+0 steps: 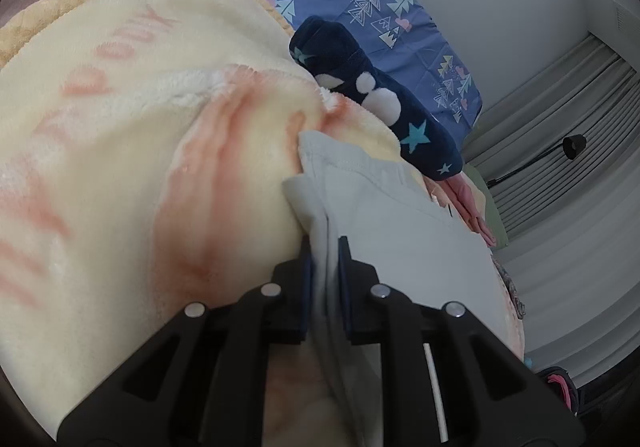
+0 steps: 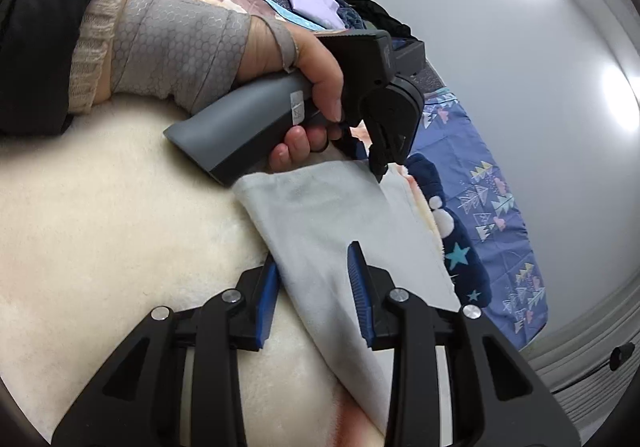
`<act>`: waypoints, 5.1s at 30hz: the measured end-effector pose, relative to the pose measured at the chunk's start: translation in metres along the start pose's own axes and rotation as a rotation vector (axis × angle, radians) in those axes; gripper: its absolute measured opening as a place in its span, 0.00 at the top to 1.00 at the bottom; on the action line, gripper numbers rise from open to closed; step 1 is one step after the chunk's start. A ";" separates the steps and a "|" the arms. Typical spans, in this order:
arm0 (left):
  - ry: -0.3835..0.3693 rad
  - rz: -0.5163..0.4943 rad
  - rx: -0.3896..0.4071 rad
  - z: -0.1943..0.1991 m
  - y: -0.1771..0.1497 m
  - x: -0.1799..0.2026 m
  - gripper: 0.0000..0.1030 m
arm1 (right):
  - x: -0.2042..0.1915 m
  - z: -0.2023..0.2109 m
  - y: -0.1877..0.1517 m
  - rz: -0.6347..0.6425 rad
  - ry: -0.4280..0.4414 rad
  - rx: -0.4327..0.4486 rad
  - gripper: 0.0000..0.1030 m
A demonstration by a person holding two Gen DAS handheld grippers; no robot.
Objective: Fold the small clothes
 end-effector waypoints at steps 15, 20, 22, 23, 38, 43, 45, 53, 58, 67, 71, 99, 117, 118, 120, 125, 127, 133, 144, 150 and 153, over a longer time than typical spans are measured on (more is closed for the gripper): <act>-0.064 0.070 -0.037 -0.006 0.001 -0.004 0.86 | 0.007 -0.033 0.021 -0.079 0.000 0.003 0.96; 0.009 0.041 -0.054 -0.006 0.006 0.009 0.91 | 0.033 -0.014 0.023 -0.207 0.025 0.062 0.98; 0.050 -0.004 -0.040 -0.002 0.012 0.023 0.91 | 0.053 -0.002 0.022 -0.303 0.050 0.080 0.98; 0.063 -0.037 -0.029 0.001 0.015 0.037 0.91 | 0.065 0.004 0.019 -0.369 0.073 0.083 0.98; 0.175 -0.256 -0.003 -0.020 0.016 0.182 0.91 | 0.178 0.061 -0.081 -0.868 0.109 0.112 0.98; 0.182 -0.309 -0.015 -0.048 0.002 0.231 0.91 | 0.193 0.071 -0.128 -0.982 0.132 0.103 0.98; 0.193 -0.334 -0.031 -0.064 -0.007 0.251 0.91 | 0.199 0.074 -0.148 -1.019 0.131 0.101 0.98; 0.239 -0.463 -0.116 -0.141 -0.050 0.322 0.91 | 0.223 0.090 -0.230 -1.180 0.065 0.075 0.98; 0.275 -0.540 -0.165 -0.187 -0.074 0.352 0.91 | 0.232 0.089 -0.284 -1.314 0.046 0.031 0.98; 0.280 -0.683 -0.261 -0.244 -0.130 0.385 0.91 | 0.229 0.091 -0.355 -1.502 0.053 -0.015 0.98; 0.297 -0.752 -0.309 -0.261 -0.153 0.382 0.88 | 0.224 0.091 -0.358 -1.513 0.079 -0.015 0.98; 0.483 -0.915 -0.113 -0.038 -0.233 0.272 0.13 | 0.252 0.115 -0.350 -1.692 0.301 0.095 0.98; 0.476 -0.798 -0.118 -0.013 -0.239 0.243 0.57 | 0.199 0.112 -0.408 -1.644 0.292 -0.209 1.00; 0.460 -0.796 -0.127 -0.012 -0.241 0.245 0.66 | 0.207 0.117 -0.406 -1.631 0.265 -0.185 0.97; 0.402 -0.788 -0.149 -0.007 -0.247 0.257 0.80 | 0.228 0.123 -0.396 -1.583 0.219 -0.119 0.97; 0.267 -0.758 -0.135 0.007 -0.249 0.285 0.84 | 0.233 0.104 -0.373 -1.496 0.247 -0.103 0.91; 0.255 -0.744 -0.122 0.004 -0.244 0.289 0.73 | 0.227 0.094 -0.374 -1.503 0.266 -0.134 0.90; 0.415 -0.741 -0.185 -0.037 -0.249 0.257 0.41 | 0.204 0.082 -0.389 -1.444 0.203 -0.254 0.89; 0.245 -0.757 -0.124 -0.047 -0.229 0.304 0.78 | 0.244 0.087 -0.347 -1.325 0.197 -0.084 0.87; 0.223 -0.743 -0.211 -0.075 -0.263 0.282 0.80 | 0.207 0.037 -0.374 -1.328 0.268 -0.329 0.93; 0.190 -0.710 -0.219 -0.075 -0.261 0.278 0.80 | 0.220 0.042 -0.373 -1.350 0.291 -0.290 0.94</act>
Point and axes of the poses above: each gripper's, at about its wrist camera, not at the fingertips, and z roughly against the way its jaws point, x to its right, y to its top, the point moved 9 cm from there along -z, roughly the way its jaws point, and after that the axes turned 3 degrees about x, right-handed, at the moved point
